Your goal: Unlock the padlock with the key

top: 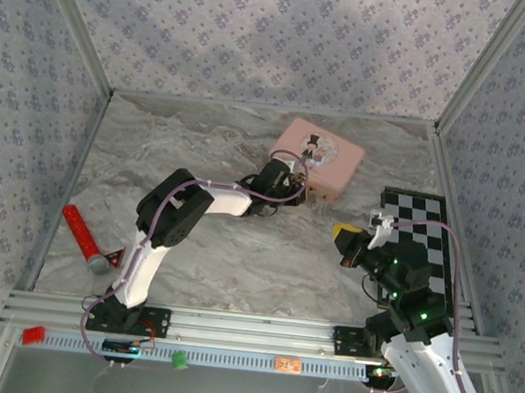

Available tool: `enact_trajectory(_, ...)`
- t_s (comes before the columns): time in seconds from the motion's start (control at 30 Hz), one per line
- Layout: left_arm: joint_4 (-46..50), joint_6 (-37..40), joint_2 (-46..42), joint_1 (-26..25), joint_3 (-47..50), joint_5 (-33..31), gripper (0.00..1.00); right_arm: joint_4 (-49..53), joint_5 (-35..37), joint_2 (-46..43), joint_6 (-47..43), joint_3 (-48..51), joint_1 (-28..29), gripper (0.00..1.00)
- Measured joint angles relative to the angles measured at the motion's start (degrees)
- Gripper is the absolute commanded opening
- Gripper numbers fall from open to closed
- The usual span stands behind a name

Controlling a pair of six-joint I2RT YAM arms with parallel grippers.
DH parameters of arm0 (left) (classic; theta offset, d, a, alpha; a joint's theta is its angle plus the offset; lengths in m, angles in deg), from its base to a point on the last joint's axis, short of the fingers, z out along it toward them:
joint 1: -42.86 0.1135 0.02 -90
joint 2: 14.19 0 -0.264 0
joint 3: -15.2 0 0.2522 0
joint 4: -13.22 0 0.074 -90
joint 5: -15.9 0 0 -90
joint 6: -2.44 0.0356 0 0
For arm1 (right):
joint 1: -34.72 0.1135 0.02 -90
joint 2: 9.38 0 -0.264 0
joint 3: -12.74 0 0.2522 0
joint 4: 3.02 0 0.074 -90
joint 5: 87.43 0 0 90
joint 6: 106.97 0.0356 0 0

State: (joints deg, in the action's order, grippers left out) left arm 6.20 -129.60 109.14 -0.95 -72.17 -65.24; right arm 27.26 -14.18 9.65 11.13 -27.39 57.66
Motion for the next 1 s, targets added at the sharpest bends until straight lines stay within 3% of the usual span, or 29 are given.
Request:
enact_trajectory(0.5, -1.97, -2.25, -18.56, 11.30, 24.48, 0.20, 0.11, -4.74, -1.01, 7.23, 2.36, 0.70, -0.11, 0.00)
enact_trajectory(1.0, 0.02, -8.76, -34.86, 12.76, 41.42, -1.68, 0.10, -12.76, -2.56, 20.61, 5.57, 0.39, 0.70, 0.00)
